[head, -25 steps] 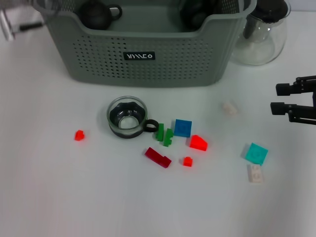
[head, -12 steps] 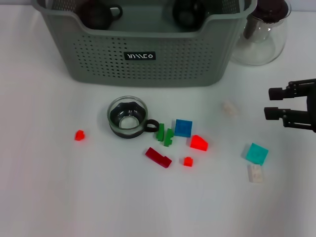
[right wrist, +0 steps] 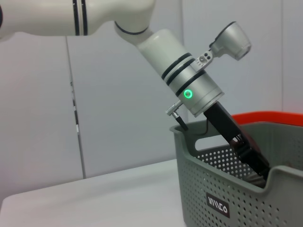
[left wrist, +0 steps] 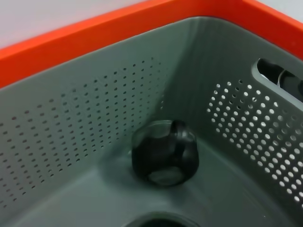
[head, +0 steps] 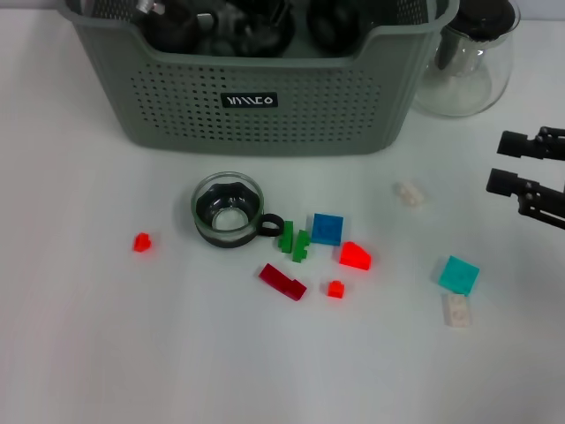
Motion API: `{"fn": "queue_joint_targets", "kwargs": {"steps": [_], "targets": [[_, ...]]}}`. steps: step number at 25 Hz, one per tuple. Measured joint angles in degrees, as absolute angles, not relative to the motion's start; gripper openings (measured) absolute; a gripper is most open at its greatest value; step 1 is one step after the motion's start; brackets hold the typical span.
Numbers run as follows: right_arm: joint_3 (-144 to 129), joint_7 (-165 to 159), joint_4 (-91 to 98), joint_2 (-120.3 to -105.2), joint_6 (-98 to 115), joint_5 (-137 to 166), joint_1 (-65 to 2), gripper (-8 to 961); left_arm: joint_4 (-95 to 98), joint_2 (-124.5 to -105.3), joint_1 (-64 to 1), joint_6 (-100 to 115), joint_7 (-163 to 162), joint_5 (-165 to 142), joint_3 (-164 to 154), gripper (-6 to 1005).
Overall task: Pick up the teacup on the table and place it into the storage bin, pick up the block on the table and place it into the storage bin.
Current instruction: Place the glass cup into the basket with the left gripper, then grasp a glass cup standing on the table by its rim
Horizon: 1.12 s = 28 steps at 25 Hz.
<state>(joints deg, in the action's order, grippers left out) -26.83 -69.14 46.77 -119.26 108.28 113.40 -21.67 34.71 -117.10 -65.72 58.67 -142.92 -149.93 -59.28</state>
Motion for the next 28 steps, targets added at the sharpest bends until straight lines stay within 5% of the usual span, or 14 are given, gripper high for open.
{"fn": "queue_joint_targets", "kwargs": {"steps": [8,13,16,22,28], "targets": [[-25.5,-71.4,46.1,-119.02,108.3,113.6,-21.1,498,40.7,-118.15,-64.2,62.4,-142.7,-147.5,-56.7,146],[-25.3,-71.5,46.1,-118.81,108.2,113.6,-20.5,500,58.4,-120.39,-51.7,74.7,-131.2,-127.4,-46.8,370],[-25.3,-71.5,46.0,-118.7,108.0,113.6,-20.3,496,61.2,-118.99,-43.8,88.4,-119.7,-108.3,-44.2,574],[-25.2,-71.8,46.3,-118.6,108.0,113.6,-20.4,490,61.8,-115.6,-31.5,106.1,-105.5,-95.0,-43.9,642],[-25.6,-73.2,46.4,-118.43,107.9,113.7,-21.2,489,62.1,-117.15,-23.3,110.6,-89.3,-107.1,-45.3,642]]}}
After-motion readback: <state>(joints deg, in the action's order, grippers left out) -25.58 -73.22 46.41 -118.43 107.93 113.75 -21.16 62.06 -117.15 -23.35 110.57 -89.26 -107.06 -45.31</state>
